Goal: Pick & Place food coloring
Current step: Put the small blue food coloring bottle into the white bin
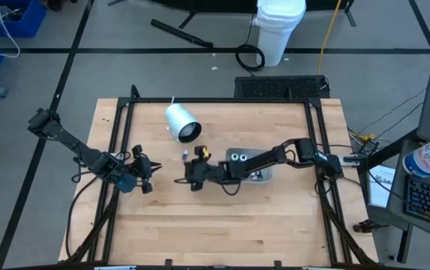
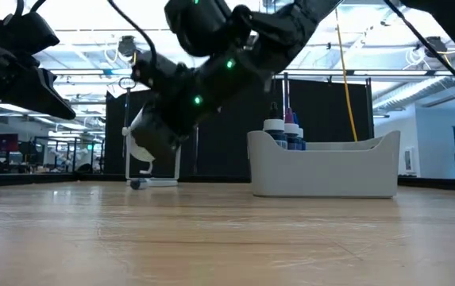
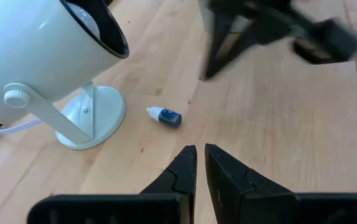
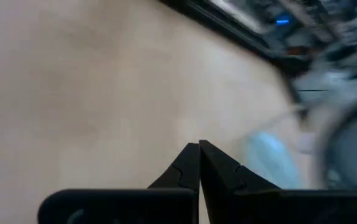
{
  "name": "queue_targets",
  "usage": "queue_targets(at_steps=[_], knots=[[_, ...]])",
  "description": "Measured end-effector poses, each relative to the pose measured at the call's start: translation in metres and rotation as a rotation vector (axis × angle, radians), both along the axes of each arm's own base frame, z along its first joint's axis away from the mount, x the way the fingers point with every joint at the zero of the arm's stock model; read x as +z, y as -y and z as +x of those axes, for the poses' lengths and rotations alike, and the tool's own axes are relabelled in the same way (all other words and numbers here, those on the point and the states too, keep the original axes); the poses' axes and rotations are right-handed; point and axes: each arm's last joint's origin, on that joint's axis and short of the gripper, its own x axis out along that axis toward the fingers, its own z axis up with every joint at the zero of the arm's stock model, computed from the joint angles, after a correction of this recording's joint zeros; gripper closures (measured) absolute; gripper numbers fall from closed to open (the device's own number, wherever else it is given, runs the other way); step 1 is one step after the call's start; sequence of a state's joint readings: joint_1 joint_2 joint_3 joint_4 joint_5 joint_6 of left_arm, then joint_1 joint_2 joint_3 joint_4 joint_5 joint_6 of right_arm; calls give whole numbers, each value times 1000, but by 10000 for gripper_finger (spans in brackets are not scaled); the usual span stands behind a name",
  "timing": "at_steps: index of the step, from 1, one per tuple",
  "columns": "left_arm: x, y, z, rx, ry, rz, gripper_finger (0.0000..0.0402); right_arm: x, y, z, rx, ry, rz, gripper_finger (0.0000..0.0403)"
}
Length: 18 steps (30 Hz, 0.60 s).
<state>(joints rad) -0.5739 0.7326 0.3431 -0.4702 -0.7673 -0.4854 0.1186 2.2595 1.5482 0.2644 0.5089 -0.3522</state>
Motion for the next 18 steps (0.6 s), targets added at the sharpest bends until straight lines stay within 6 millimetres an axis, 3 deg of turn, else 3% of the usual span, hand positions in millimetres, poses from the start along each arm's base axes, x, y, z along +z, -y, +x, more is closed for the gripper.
queue_targets(at_steps=[4,10,18], knots=[[0,0,0,4,2,-6,360,-4,16,0,-12,-46,-82,403],[0,0,0,9,4,-20,360,-10,51,-3,-129,-62,93,403],[-5,2,2,37,26,-84,360,-19,73,-3,-150,-41,244,403]])
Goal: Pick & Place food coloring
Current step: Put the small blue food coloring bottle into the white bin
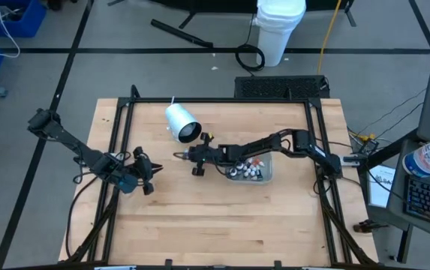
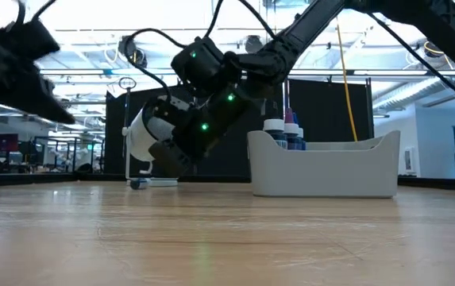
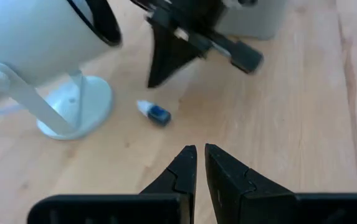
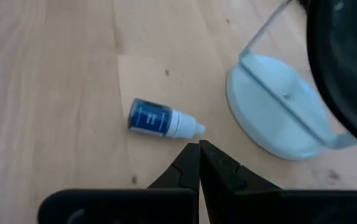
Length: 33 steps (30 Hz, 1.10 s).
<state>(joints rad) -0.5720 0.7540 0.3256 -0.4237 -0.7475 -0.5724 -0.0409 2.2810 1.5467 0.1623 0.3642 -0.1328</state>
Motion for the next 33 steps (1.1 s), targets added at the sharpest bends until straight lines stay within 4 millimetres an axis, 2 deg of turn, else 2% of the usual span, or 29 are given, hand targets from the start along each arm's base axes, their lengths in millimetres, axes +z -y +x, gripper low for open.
queue_targets(at_steps=[6,10,13,22,33], knots=[[-36,-3,9,35,45,-40,360,-2,8,-1,-23,24,45,403],[-49,-16,16,176,63,-18,360,-2,11,-1,-23,56,47,403],[-57,-26,23,214,10,-50,360,-7,11,-4,-27,56,45,403],[-68,-46,40,283,6,-67,360,-14,10,-10,-33,139,59,403],[-83,-58,58,305,32,-84,360,-25,9,-17,-40,180,116,403]])
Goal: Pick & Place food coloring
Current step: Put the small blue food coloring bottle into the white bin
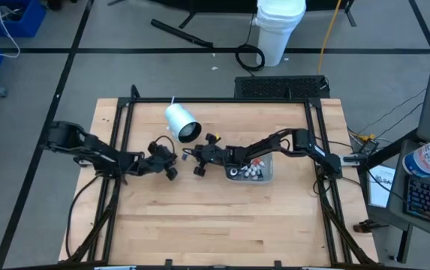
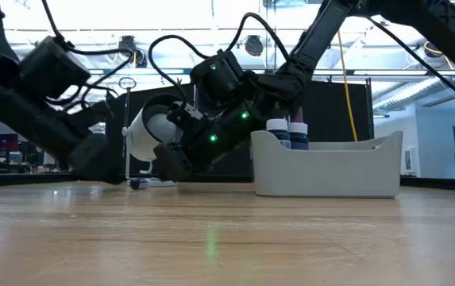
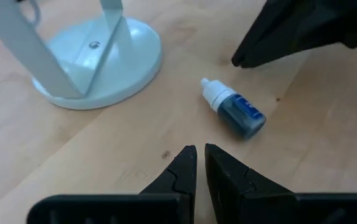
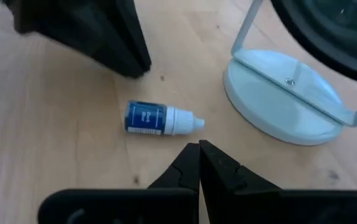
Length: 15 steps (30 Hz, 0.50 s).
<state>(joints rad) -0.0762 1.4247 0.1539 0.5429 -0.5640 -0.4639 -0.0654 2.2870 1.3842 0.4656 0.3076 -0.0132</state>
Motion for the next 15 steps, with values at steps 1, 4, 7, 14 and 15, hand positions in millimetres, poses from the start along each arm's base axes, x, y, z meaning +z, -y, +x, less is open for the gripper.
queue_targets(at_steps=[1,4,7,14,15], knots=[[-2,-1,2,-6,-11,5,360,-1,0,1,2,6,-6,403],[-5,-4,8,-12,-51,18,360,-5,0,2,12,20,-27,403],[-7,-6,16,-5,-56,14,360,-10,0,3,22,20,-24,403],[-5,-6,30,-48,-69,47,360,-10,-1,3,68,31,-10,403],[-4,-6,31,-60,-69,44,360,-10,-1,3,75,31,-11,403]])
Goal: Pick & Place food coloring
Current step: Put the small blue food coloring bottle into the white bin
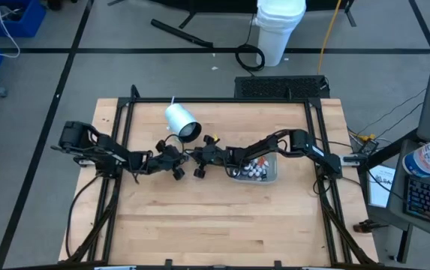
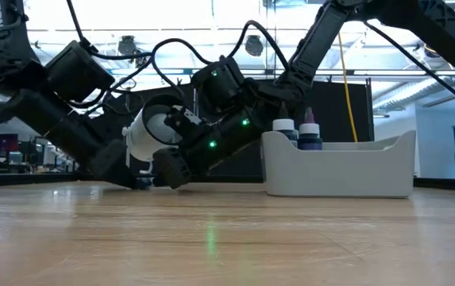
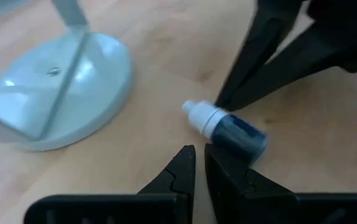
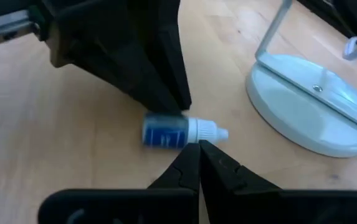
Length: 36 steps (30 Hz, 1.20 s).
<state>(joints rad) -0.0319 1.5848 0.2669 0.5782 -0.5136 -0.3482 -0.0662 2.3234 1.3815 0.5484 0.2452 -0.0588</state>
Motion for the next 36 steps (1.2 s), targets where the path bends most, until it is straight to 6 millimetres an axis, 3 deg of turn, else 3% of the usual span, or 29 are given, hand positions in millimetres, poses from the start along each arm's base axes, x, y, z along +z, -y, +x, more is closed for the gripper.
queue_targets(at_steps=[9,16,23,29,36], knots=[[0,9,1,-57,10,-37,360,0,-10,1,91,8,60,403],[0,30,0,-131,31,-78,360,-2,-36,1,147,-3,92,403],[1,59,-5,-204,65,-147,360,-2,-68,0,204,-10,129,403],[10,96,-2,-377,112,-259,360,-1,-99,-2,301,-5,182,403],[23,129,2,-419,110,-176,360,0,-122,-6,346,-24,177,403]])
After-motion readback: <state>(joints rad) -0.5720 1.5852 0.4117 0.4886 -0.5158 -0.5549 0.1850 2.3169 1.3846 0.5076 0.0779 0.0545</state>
